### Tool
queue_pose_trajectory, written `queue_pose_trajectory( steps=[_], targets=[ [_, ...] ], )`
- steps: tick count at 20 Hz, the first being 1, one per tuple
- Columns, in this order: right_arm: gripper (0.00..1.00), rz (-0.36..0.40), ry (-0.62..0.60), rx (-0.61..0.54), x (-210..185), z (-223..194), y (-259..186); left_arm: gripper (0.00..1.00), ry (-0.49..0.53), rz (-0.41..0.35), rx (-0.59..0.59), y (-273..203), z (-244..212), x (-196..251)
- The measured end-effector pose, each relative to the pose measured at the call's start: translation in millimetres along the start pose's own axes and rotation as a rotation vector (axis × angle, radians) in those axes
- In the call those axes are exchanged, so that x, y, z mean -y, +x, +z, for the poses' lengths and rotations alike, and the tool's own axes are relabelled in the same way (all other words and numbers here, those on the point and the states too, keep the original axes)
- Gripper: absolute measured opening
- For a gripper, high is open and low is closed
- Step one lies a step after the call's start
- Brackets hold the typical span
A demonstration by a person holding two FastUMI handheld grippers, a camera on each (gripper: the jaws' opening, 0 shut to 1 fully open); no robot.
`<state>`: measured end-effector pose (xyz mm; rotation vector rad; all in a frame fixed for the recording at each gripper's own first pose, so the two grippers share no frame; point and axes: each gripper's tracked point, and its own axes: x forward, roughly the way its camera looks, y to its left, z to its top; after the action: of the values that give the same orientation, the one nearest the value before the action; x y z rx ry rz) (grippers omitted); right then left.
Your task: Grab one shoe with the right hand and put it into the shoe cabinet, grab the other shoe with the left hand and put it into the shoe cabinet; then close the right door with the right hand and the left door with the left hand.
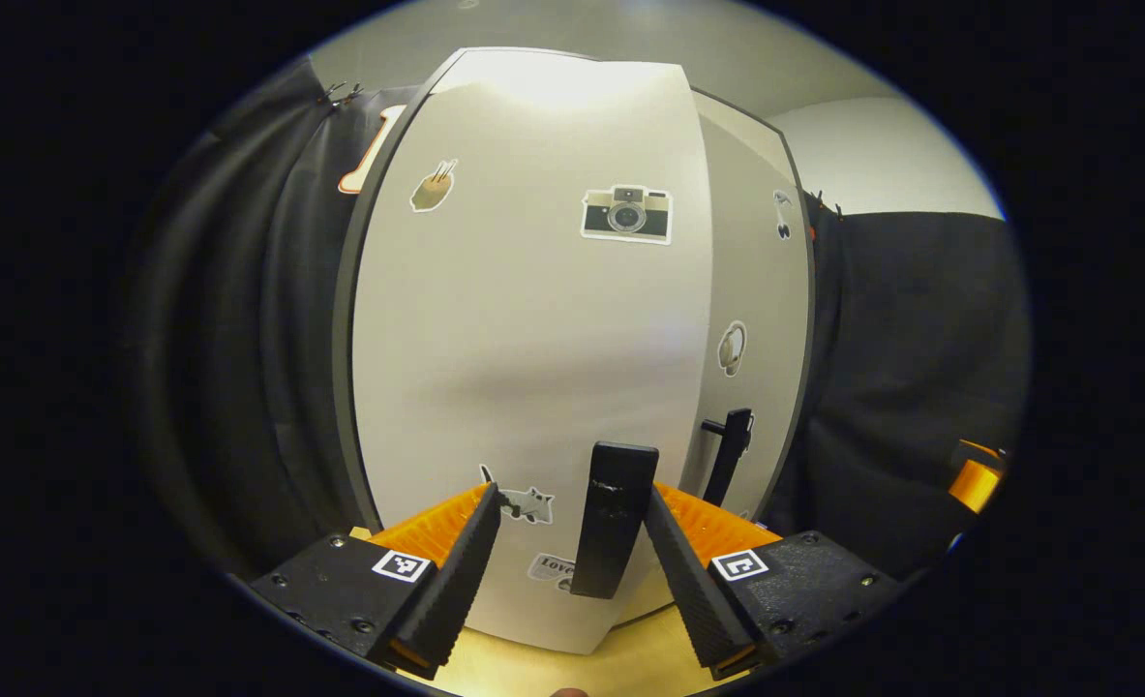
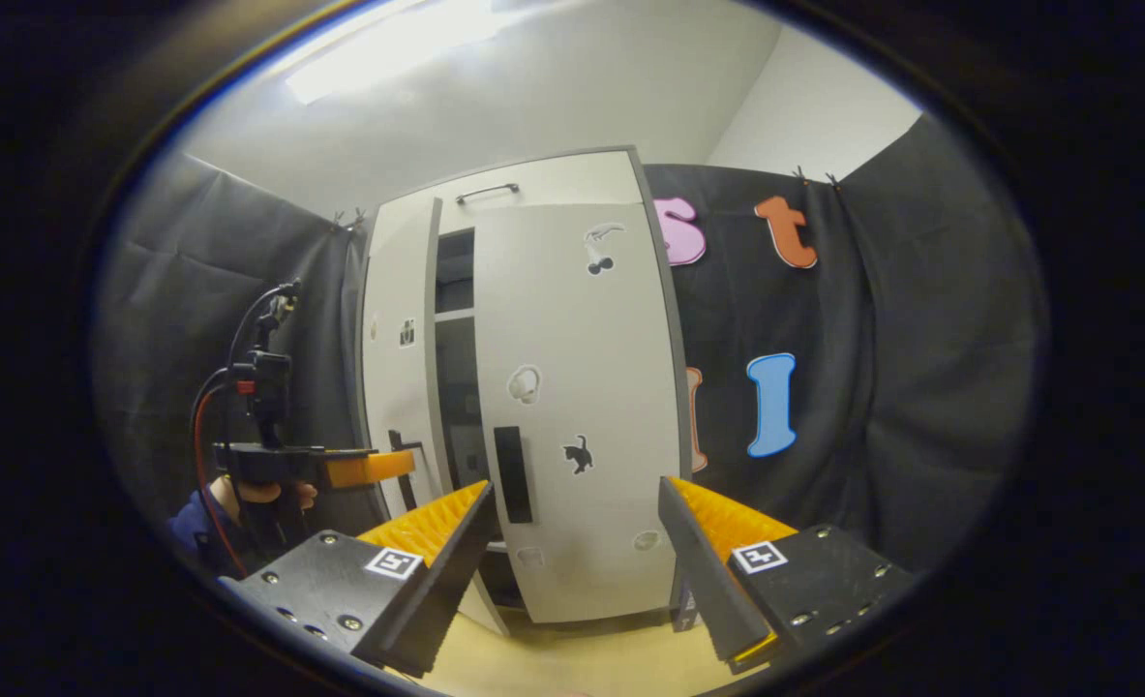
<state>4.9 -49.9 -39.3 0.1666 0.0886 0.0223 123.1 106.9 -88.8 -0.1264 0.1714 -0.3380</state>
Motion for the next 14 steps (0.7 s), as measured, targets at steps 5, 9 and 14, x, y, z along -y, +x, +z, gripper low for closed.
queue_pose_trajectory(
  steps=[5,9,14],
  targets=[
    [1.00,0.008,-0.009,-0.003,1,0,0,0.90,-0.004,0.010,-0.005,6,-2,4],
    [1.00,0.019,-0.023,-0.006,0,-2,-2,0.90,-0.001,0.022,-0.017,3,-6,5],
    [1.00,0.042,-0.030,-0.009,-5,-2,-3,0.86,-0.010,0.045,-0.011,-20,-3,-1]
  ],
)
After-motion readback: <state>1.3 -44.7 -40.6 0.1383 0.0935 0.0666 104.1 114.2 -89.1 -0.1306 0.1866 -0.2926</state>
